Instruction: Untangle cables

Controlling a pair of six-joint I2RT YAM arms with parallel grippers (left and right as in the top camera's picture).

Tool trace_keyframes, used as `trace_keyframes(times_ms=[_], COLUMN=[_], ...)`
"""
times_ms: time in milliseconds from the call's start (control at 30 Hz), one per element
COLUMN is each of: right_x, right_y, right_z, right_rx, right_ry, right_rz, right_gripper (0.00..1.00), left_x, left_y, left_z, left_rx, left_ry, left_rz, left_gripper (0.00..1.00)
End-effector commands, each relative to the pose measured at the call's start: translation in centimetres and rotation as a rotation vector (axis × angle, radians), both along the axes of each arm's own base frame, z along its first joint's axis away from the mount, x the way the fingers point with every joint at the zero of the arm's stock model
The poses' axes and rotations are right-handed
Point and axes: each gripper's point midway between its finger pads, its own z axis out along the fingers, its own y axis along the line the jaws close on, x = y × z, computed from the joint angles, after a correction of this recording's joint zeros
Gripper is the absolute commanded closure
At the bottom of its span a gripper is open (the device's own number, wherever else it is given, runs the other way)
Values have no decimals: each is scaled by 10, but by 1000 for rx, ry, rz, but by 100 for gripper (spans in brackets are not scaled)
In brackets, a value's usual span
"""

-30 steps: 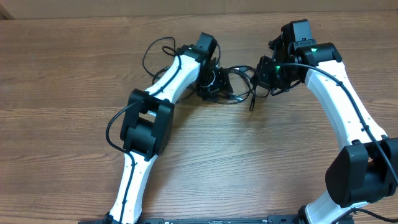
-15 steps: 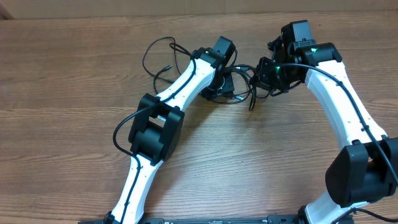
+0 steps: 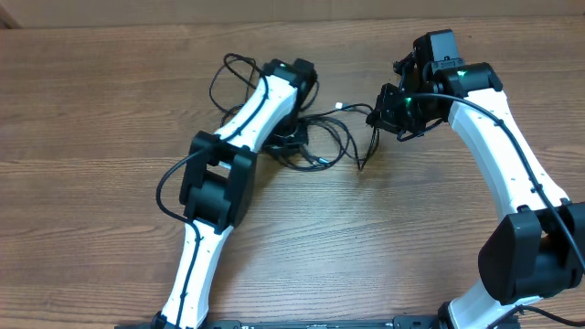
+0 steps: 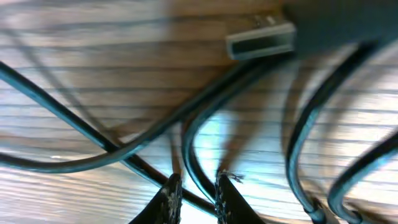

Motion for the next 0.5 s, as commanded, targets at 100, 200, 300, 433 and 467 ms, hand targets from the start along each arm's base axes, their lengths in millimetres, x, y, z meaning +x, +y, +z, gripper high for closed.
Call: trace_keyframes(times_ms=[100,200,300,433,467], right_x=[0,0,0,0,0], right_y=[2,2,2,2,2], right_z=[9,9,9,9,9], right_rx=[10,10,10,10,10], right_ry=[-24,-24,-23,-24,-23], right_rz=[2,1,1,2,1], right_gripper=[96,96,96,96,96], left_x=[-24,-23,-20,-20,-20], left_y=[51,54,58,58,58], left_z=[-63,-63,-62,-63,-63], left_rx=[146,148,169,169,167], left_ry=[171,170,160,159,159], left_rz=[-68,-65,-91,-90,-90], left_gripper=[79,78,78,72,71])
